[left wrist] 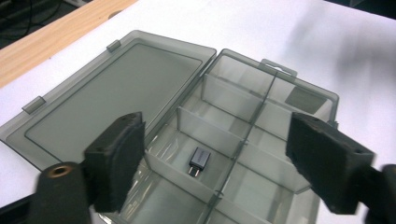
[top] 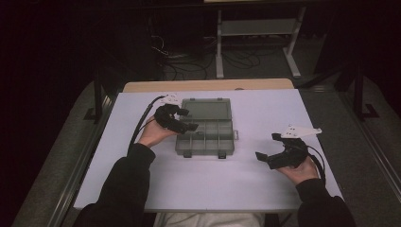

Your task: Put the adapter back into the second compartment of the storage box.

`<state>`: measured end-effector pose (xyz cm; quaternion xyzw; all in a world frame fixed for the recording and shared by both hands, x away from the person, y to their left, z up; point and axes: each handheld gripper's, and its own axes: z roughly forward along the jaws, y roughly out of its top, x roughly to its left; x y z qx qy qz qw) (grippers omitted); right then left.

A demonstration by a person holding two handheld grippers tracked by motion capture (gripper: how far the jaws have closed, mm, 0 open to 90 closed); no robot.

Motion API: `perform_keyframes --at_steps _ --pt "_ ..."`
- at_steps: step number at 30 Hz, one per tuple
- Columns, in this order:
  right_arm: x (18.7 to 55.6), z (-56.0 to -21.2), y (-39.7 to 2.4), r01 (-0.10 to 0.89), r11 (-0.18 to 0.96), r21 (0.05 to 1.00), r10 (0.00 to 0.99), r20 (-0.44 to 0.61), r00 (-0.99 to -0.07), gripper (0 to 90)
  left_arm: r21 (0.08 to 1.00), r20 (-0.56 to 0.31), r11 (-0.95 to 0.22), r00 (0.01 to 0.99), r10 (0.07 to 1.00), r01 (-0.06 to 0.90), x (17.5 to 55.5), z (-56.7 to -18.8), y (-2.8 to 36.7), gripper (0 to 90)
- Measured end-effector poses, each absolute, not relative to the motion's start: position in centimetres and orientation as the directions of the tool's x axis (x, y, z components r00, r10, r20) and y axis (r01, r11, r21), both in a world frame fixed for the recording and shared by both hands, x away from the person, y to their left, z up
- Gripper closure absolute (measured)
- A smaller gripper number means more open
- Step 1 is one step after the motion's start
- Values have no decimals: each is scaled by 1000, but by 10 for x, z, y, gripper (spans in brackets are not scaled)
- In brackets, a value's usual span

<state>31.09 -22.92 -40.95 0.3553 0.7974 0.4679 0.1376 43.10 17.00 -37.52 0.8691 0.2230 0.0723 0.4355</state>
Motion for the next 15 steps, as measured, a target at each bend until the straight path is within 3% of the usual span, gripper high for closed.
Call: perform_keyframes --at_steps 8,15 --pt "311 -410 -229 438 310 844 696 113 -709 0 807 -65 -501 890 450 313 418 -368 174 27" --pt "311 -410 -229 439 311 843 697 113 -709 0 815 -63 -492 890 451 307 408 -365 181 0"
